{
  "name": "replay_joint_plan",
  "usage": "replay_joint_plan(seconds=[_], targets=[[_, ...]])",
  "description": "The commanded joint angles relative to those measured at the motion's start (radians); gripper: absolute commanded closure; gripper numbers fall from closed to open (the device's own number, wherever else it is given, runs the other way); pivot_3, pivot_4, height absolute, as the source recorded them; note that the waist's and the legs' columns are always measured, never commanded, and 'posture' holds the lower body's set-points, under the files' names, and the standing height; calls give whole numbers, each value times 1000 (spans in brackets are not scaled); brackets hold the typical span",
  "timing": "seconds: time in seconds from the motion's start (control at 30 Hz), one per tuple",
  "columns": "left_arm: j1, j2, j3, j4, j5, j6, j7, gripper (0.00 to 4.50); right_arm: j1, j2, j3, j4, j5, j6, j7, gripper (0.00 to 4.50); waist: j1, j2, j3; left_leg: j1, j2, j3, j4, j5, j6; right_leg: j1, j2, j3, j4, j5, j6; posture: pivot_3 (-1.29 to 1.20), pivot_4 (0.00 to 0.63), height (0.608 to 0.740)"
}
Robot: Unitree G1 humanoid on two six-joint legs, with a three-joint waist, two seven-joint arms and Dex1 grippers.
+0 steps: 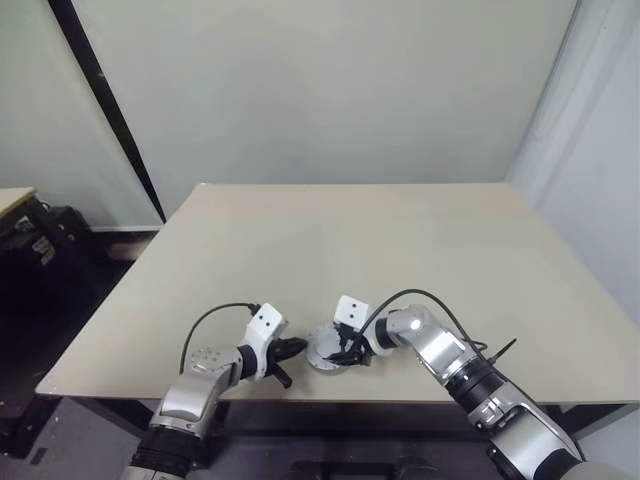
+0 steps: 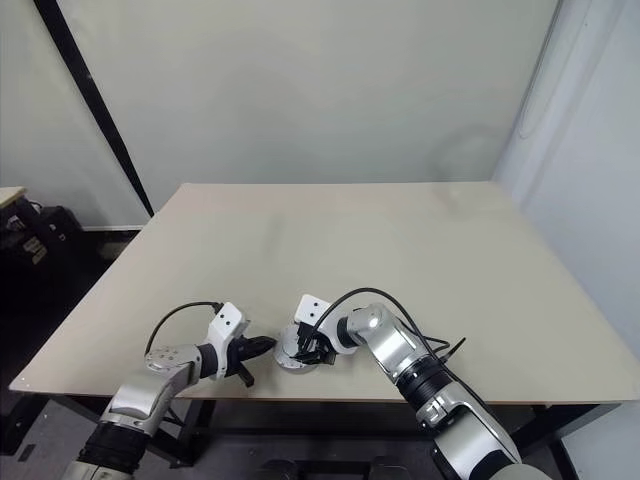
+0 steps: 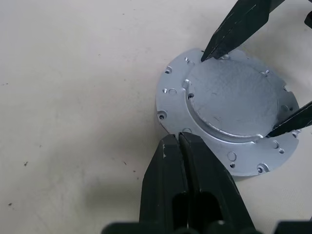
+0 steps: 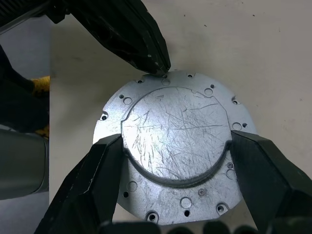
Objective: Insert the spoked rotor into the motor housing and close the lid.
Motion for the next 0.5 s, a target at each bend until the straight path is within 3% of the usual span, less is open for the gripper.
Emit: replay_joint_plan(seconds=[0.03, 0.23, 0.5], targets=[[-27, -72, 10, -12, -87, 27, -10, 4500, 3, 3, 18, -13, -17, -3, 4, 1326, 0, 0, 0, 0, 0, 0, 0, 0, 0, 0, 0, 0, 0, 0, 0, 0, 0, 740], [-32, -83, 79, -27, -143, 34, -43, 4500, 5, 5, 20, -22, -20, 2, 5, 1326, -6, -3, 1, -1, 0, -1, 0, 0, 0, -1, 0, 0, 0, 0, 0, 0, 0, 740], [-14, -61, 50, -47, -167, 70, -63, 4500, 11, 8, 19, -29, -23, 8, 5, 1326, -13, -5, 2, -1, 3, 0, -10, 2, 4, -4, 3, 0, 0, -1, 0, 0, 0, 740]])
